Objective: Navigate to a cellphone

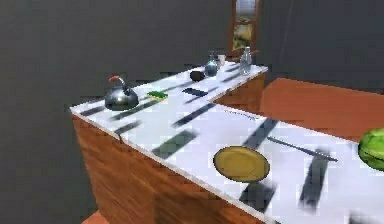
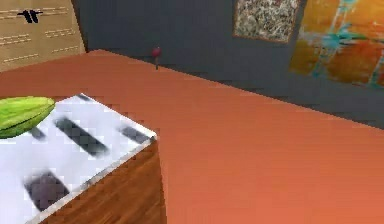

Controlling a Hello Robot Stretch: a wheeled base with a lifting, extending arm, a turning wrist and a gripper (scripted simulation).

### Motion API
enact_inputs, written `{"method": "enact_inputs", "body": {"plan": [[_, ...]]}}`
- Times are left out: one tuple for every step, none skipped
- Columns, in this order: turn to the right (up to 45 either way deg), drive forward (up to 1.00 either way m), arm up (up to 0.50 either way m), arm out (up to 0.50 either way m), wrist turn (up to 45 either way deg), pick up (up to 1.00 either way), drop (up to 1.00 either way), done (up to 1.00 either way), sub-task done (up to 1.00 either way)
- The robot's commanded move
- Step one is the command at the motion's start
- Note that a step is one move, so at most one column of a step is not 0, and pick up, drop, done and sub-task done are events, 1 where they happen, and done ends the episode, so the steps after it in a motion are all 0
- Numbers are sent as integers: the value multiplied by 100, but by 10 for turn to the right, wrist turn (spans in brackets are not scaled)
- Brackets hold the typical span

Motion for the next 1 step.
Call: {"method": "enact_inputs", "body": {"plan": [[0, 100, 0, 0, 0, 0, 0, 0, 0]]}}
